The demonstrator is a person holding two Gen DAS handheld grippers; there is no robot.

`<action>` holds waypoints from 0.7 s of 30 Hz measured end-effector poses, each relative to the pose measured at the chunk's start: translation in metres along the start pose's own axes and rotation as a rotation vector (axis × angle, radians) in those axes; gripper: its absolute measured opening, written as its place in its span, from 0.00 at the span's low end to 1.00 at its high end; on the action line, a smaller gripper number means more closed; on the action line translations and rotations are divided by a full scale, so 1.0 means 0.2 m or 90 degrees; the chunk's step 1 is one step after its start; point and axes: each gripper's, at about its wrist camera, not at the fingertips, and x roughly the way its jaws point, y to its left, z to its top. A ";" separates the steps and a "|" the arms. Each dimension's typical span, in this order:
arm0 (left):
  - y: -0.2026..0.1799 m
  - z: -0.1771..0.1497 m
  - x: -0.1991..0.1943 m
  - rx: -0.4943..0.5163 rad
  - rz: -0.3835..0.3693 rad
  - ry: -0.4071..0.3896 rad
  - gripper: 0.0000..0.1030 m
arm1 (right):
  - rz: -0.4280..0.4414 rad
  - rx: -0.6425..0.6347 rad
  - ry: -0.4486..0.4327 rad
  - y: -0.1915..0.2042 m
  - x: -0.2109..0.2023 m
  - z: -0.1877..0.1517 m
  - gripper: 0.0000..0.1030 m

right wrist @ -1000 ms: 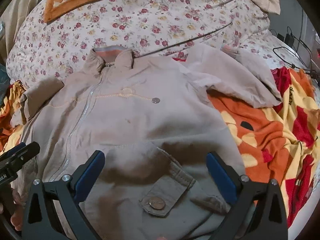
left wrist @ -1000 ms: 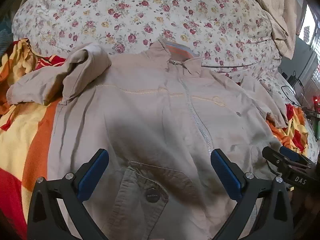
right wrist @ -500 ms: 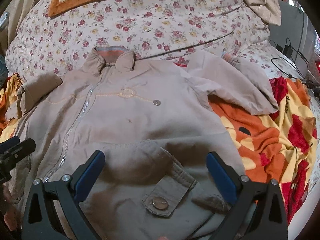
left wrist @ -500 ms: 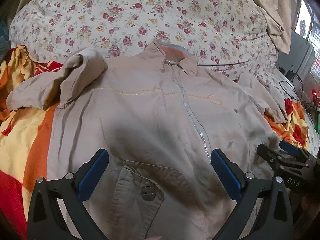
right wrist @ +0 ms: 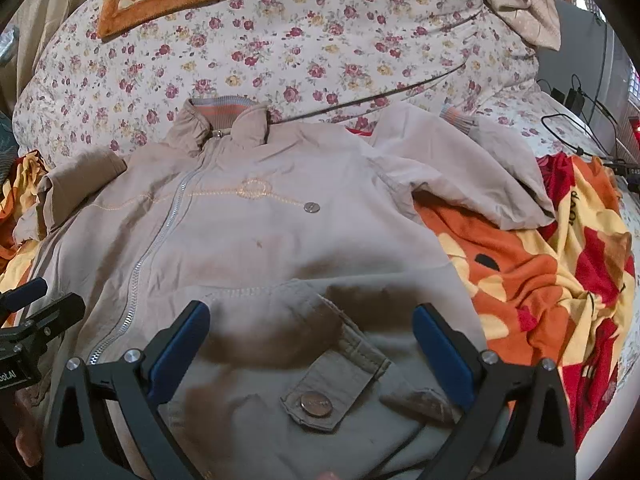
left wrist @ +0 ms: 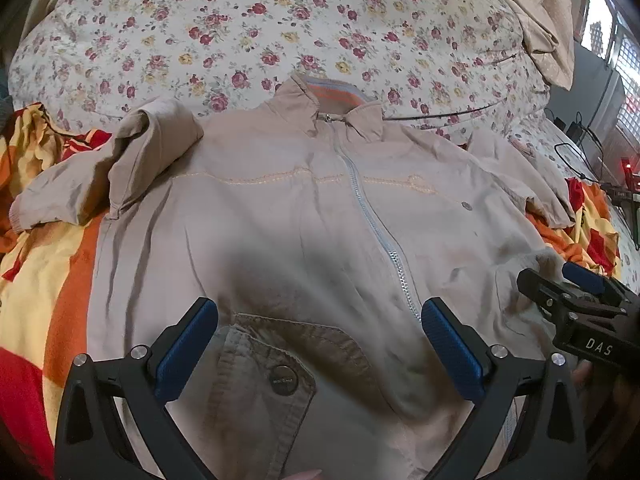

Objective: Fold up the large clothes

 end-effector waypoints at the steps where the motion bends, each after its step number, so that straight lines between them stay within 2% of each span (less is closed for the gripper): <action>1: 0.00 0.00 0.00 0.001 0.000 -0.001 0.96 | 0.000 0.000 0.000 0.00 0.00 0.00 1.00; 8: 0.00 0.01 -0.01 0.002 0.011 -0.005 0.96 | 0.000 -0.001 0.000 0.00 -0.01 0.01 1.00; 12: 0.03 0.03 -0.01 -0.006 0.044 -0.008 0.96 | 0.033 0.001 -0.009 -0.01 -0.03 0.06 1.00; 15: 0.09 0.06 -0.03 -0.027 0.065 -0.011 0.96 | 0.046 -0.010 -0.043 -0.01 -0.05 0.19 1.00; 17: 0.13 0.09 -0.05 -0.037 0.092 -0.017 0.96 | 0.034 -0.034 -0.078 -0.01 -0.05 0.28 1.00; 19: 0.18 0.11 -0.07 -0.048 0.116 -0.025 0.96 | 0.021 -0.046 -0.108 -0.01 -0.03 0.29 1.00; 21: 0.24 0.14 -0.09 -0.062 0.143 -0.024 0.96 | 0.008 -0.047 -0.133 -0.02 0.01 0.24 1.00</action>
